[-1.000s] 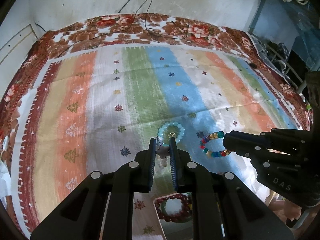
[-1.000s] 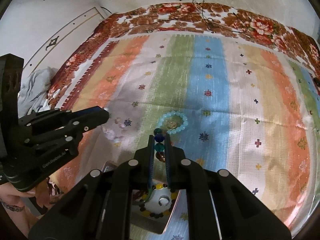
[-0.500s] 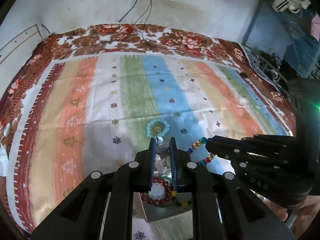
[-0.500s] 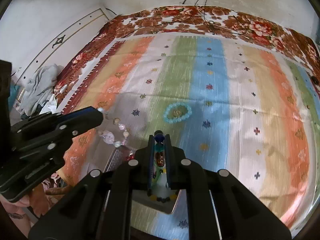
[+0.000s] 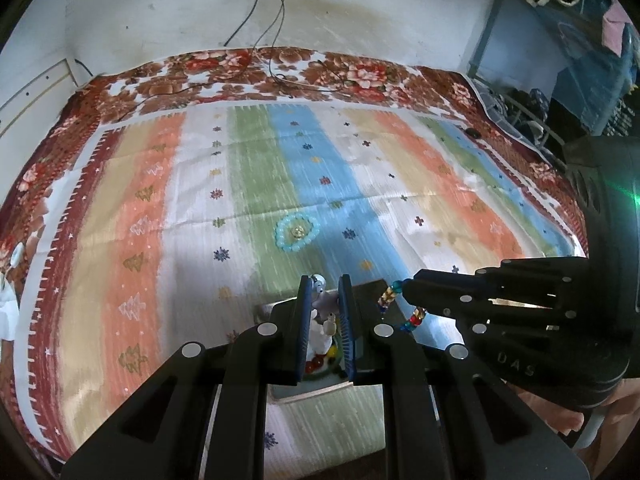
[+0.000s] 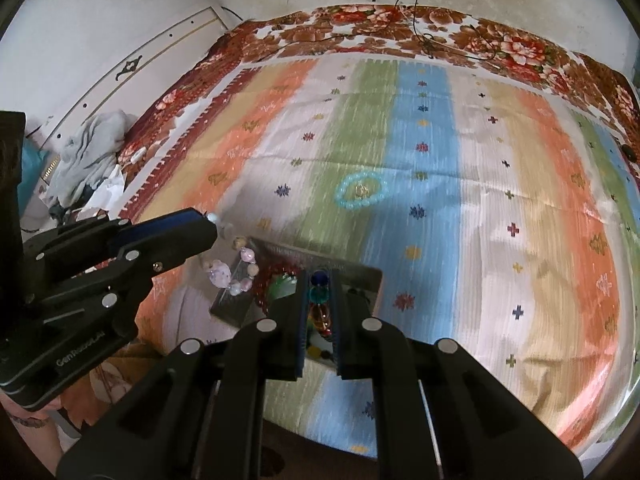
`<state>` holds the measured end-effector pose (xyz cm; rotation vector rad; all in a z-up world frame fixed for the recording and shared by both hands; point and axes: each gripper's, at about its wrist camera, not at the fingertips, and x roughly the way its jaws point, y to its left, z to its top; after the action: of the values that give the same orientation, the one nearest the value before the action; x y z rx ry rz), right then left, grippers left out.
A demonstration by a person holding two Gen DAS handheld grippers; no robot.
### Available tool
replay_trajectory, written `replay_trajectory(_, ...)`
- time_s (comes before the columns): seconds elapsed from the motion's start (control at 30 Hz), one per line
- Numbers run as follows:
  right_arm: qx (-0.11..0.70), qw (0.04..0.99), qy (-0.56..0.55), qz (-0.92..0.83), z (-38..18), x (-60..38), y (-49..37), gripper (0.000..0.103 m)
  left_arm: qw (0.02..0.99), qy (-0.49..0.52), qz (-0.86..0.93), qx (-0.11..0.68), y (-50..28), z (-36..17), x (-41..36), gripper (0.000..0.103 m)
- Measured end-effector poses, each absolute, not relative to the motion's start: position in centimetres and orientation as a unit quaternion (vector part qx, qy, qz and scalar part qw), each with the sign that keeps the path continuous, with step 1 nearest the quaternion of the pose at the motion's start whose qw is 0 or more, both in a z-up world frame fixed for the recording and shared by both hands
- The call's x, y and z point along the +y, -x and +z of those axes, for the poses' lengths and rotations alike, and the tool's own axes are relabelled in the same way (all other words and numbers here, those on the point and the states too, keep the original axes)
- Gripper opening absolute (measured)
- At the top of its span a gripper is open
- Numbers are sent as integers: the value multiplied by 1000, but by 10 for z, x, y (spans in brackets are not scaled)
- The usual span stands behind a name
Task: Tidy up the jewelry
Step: 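Carry the shell bracelet with left tool while right tool carries the rainbow bracelet to the tin, then open left tool inside the tin while right tool releases the rainbow bracelet there, then move both open tools to the aqua bead bracelet with the gold charm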
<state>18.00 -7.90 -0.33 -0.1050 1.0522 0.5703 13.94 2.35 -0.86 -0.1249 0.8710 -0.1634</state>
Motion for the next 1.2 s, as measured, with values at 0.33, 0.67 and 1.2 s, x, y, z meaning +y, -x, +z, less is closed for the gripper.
replay_trajectory(0.33,497,824,51,268,-6,-83,-176,11,897,52,-79,432,-137,-17,17,13)
replay_trajectory(0.67,500,827,38,254,-10,-87,-182,38,897,43,-74,433,-138,-20,14,30)
replay_trajectory(1.2,508,827,28,241,-13,-94,-190,38,896,44,-62,438,-142,-23,19,39)
